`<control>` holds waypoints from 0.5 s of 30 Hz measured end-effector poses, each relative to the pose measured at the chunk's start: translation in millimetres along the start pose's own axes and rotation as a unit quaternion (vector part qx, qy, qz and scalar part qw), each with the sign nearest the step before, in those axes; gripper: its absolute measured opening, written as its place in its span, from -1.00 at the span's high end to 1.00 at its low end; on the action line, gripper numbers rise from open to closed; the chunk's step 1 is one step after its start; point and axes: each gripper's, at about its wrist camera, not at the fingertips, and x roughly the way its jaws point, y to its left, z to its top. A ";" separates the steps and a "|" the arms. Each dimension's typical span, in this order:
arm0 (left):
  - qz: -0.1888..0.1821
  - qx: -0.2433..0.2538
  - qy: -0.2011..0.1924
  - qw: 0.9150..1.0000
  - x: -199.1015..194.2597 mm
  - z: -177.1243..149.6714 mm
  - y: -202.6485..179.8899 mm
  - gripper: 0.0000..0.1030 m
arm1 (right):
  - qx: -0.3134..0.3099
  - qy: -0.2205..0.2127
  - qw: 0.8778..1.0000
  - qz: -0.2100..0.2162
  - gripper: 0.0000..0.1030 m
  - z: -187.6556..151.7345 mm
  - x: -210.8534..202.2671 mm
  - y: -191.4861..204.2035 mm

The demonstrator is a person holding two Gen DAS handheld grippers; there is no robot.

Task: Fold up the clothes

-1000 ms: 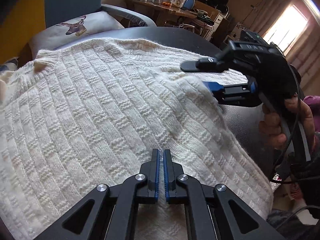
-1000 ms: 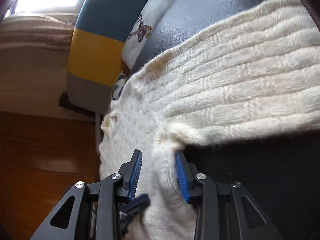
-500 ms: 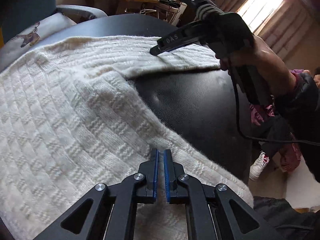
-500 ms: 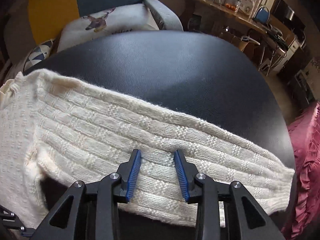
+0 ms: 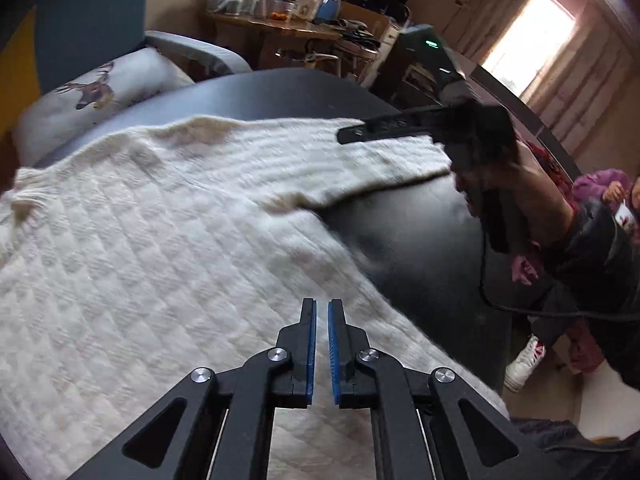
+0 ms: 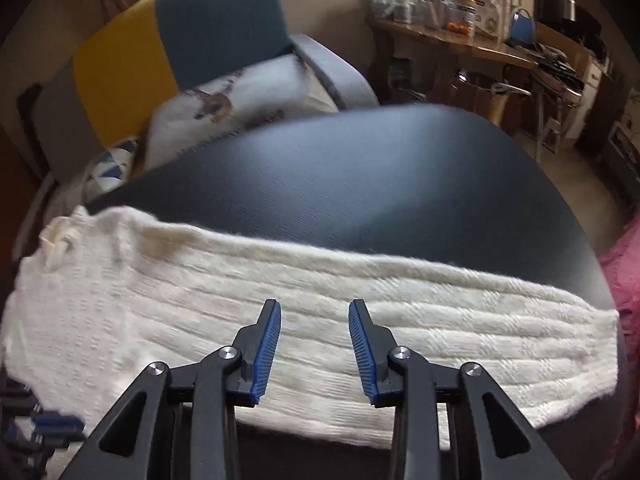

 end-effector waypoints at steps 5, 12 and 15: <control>0.076 -0.048 -0.028 0.996 -8.5 51.5 65.8 0.87 | -0.073 0.006 0.996 0.059 0.33 15.3 21.7 70.6; 0.164 -0.080 0.011 0.983 23.0 86.5 127.9 0.87 | -0.106 0.065 0.991 -0.052 0.32 19.6 76.2 91.2; 0.179 -0.100 0.009 0.979 26.5 75.2 136.4 0.87 | -0.080 0.045 0.995 -0.028 0.33 18.3 65.4 77.2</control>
